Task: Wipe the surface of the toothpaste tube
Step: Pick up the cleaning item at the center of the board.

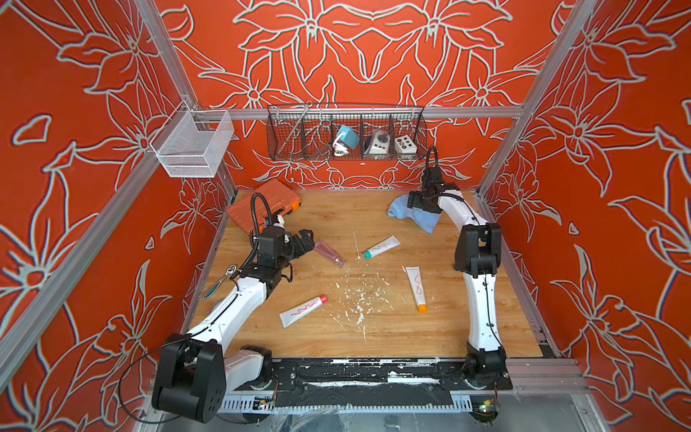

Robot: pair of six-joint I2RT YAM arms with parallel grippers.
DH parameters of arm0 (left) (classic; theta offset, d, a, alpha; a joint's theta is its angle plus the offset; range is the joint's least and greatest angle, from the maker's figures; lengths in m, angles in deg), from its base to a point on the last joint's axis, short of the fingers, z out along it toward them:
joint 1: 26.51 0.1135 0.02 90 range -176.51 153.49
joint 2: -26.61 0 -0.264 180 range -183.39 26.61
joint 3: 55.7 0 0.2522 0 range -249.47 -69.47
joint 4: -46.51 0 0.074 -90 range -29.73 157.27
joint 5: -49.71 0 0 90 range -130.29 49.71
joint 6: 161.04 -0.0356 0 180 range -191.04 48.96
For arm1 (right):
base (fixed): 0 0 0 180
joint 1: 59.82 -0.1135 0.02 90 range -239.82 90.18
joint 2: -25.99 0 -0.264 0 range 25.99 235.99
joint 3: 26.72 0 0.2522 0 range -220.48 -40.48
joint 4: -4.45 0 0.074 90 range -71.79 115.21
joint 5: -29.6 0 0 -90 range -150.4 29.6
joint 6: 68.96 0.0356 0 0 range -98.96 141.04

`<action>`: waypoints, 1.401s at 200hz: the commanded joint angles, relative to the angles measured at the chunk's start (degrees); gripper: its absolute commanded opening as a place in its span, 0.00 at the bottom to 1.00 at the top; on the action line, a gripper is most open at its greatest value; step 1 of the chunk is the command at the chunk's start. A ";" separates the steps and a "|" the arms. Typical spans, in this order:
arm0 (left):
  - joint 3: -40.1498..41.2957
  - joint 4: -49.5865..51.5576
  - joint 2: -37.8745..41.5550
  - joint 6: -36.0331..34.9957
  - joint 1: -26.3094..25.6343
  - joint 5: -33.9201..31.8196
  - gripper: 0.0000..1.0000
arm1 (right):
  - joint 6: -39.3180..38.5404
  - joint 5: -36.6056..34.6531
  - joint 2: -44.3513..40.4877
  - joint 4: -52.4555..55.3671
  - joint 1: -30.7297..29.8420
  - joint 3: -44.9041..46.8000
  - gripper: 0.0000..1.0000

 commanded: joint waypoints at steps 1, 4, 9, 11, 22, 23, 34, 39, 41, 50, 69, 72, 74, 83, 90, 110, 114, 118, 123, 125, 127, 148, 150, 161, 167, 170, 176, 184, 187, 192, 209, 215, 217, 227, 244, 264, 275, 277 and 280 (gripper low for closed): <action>-2.08 -1.55 -0.59 0.29 0.02 0.72 1.00 | 1.42 -1.96 5.01 6.07 -0.40 -7.23 0.91; -2.15 -1.61 -0.69 0.28 0.05 0.74 1.00 | 1.53 -2.05 5.55 6.30 -0.49 -7.99 0.91; -2.28 -1.56 -0.85 0.31 -0.01 0.76 1.00 | 1.68 -2.07 6.36 6.52 -0.51 -9.01 0.91; -2.32 -1.57 -0.82 0.30 -0.08 0.77 1.00 | 1.72 -2.14 6.60 6.53 -0.47 -9.31 0.91; -2.46 -1.57 -1.04 0.35 -0.01 0.95 1.00 | 1.90 -2.38 8.02 6.77 -0.51 -10.91 0.91; -2.49 -1.57 -1.06 0.34 -0.05 0.95 1.00 | 1.90 -2.45 8.12 6.80 -0.51 -11.02 0.91; -2.59 -1.52 -1.16 0.42 -0.06 1.13 1.00 | 1.88 -2.88 9.10 6.83 -0.47 -11.94 0.90; -2.68 -1.52 -1.27 0.35 0.00 1.13 1.00 | 1.97 -3.07 9.40 6.90 -0.37 -12.24 0.89; -2.68 -1.49 -1.32 0.40 0.04 1.13 1.00 | 1.99 -3.16 9.50 6.91 -0.41 -12.27 0.89; -2.77 -1.35 -1.29 0.37 -0.01 1.08 1.00 | 1.94 -3.30 9.85 6.80 -0.40 -12.43 0.88; -2.81 -1.48 -1.60 0.50 -0.03 1.13 1.00 | 1.84 -2.99 10.24 6.74 -0.43 -12.39 0.79; -2.85 -1.48 -1.67 0.46 -0.01 1.13 1.00 | 1.73 -2.96 10.31 6.74 -0.43 -12.44 0.77; -2.88 -1.48 -1.68 0.52 -0.06 1.13 1.00 | 1.71 -2.88 10.36 6.70 -0.36 -12.37 0.75; -2.95 -1.48 -1.86 0.67 -0.01 1.29 1.00 | 1.40 -2.69 10.41 6.66 -0.38 -12.15 0.70; -3.02 -1.48 -2.04 0.69 -0.01 1.47 1.00 | 1.27 -2.68 10.25 6.69 -0.42 -11.74 0.68; -3.04 -1.47 -2.30 0.93 -0.01 1.98 1.00 | 0.47 -1.97 10.11 6.60 -0.27 -10.19 0.51; -3.11 -1.48 -2.30 1.02 -0.03 2.07 1.00 | 0.35 -1.66 9.94 6.51 -0.23 -9.89 0.46; -3.04 -1.48 -2.32 1.00 -0.01 2.16 0.99 | 0.20 -1.21 9.76 6.36 -0.18 -9.40 0.43; -3.04 -1.47 -2.35 1.10 -0.03 2.18 0.99 | 0.00 -0.70 9.30 6.03 -0.06 -8.71 0.39; -3.04 -1.48 -2.31 1.11 -0.01 2.25 0.99 | -0.13 -0.45 9.16 5.84 -0.07 -8.36 0.37; -3.04 -1.46 -2.31 1.12 -0.01 2.27 0.99 | -0.23 -0.24 8.91 5.62 -0.07 -8.03 0.35; -3.12 -1.57 -2.43 1.21 -0.02 2.85 0.99 | -1.14 1.30 5.85 3.47 0.02 -3.14 0.09; -3.12 -1.57 -2.47 1.14 -0.08 2.94 0.99 | -1.25 1.39 5.53 3.22 0.04 -2.66 0.07; -3.29 -1.25 -2.63 0.98 -0.10 3.53 0.97 | -1.69 1.79 3.38 1.97 0.04 0.33 0.01; -3.35 -1.13 -2.70 0.84 -0.10 3.87 0.96 | -1.93 2.17 2.02 1.33 0.08 2.07 0.00; -3.35 -1.11 -2.74 0.81 -0.18 4.12 0.96 | -2.08 2.35 1.45 1.08 0.10 2.82 0.00; -3.31 -1.14 -2.92 0.65 -0.27 4.47 0.95 | -2.37 2.74 0.02 0.46 0.11 4.56 0.00; -3.46 -1.13 -3.07 0.31 -0.59 5.00 0.94 | -2.80 3.25 -1.91 -0.50 0.19 7.13 0.00; -3.47 -1.12 -3.14 0.21 -0.70 5.18 0.94 | -2.90 3.51 -2.84 -0.86 0.23 8.04 0.00; -3.56 -1.13 -3.26 -0.04 -1.07 5.45 0.94 | -3.04 3.82 -4.26 -1.50 0.30 9.97 0.00; -3.95 -1.22 -3.88 -1.57 -2.96 5.70 0.92 | -3.54 5.38 -9.54 -4.06 0.46 16.45 0.00; -4.23 -1.07 -4.25 -2.21 -3.92 5.61 0.92 | -3.69 5.81 -11.43 -4.80 0.45 18.48 0.00; -4.37 -1.01 -4.33 -2.41 -4.20 5.61 0.91 | -3.71 5.97 -12.10 -5.06 0.45 19.27 0.00; -5.01 -0.70 -4.95 -3.66 -5.69 5.46 0.91 | -3.89 6.58 -15.24 -6.18 0.45 22.74 0.00; -6.27 -0.43 -6.44 -6.28 -8.66 5.52 0.89 | -3.98 7.96 -21.03 -8.01 0.45 28.75 0.00; -7.84 -0.18 -8.73 -10.48 -12.52 4.92 0.88 | -4.22 9.76 -27.81 -9.52 0.45 35.01 0.00; -8.73 -0.17 -10.44 -13.21 -14.68 4.82 0.88 | -4.33 10.75 -31.27 -10.20 0.45 38.43 0.00; -8.90 -0.17 -10.75 -13.69 -14.88 4.80 0.87 | -4.33 11.00 -31.87 -10.28 0.45 38.98 0.00; -9.18 -0.22 -11.28 -14.36 -15.38 4.81 0.87 | -4.49 11.33 -32.74 -10.38 0.45 39.74 0.00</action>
